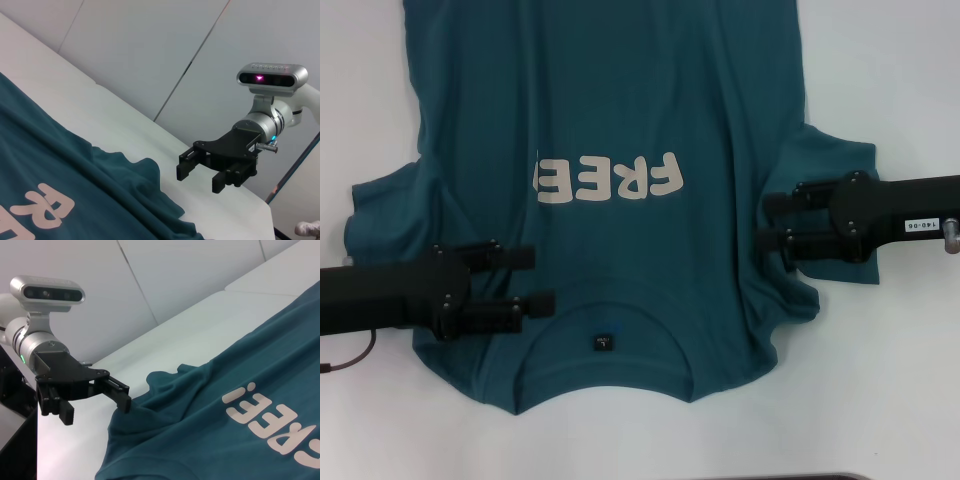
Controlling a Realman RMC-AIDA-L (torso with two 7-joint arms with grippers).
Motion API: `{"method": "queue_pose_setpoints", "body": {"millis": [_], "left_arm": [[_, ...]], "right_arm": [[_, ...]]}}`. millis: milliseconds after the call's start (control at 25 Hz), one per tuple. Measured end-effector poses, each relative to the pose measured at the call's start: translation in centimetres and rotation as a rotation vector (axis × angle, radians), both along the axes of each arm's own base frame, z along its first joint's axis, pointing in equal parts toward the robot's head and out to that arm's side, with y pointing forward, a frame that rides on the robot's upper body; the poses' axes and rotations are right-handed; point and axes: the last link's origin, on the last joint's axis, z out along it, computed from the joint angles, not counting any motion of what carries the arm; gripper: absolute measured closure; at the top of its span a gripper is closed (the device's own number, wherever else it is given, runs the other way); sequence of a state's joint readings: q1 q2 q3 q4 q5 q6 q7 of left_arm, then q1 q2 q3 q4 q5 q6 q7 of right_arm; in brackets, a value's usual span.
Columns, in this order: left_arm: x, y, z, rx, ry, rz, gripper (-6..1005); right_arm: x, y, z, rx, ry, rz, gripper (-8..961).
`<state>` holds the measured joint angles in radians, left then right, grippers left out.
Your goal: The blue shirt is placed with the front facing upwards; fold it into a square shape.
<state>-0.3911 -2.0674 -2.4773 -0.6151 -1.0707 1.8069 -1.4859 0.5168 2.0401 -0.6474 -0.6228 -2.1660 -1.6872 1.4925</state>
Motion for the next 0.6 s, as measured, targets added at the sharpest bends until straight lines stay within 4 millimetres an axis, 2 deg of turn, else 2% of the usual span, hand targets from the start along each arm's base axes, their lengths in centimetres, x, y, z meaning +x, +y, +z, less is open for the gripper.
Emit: {"method": "queue_pose_setpoints", "body": {"millis": [600], "left_arm": [[-0.18, 0.43, 0.26, 0.019, -0.003, 0.041, 156]], "right_arm": [[-0.05, 0.09, 0.05, 0.01, 0.008, -0.004, 346]]}}
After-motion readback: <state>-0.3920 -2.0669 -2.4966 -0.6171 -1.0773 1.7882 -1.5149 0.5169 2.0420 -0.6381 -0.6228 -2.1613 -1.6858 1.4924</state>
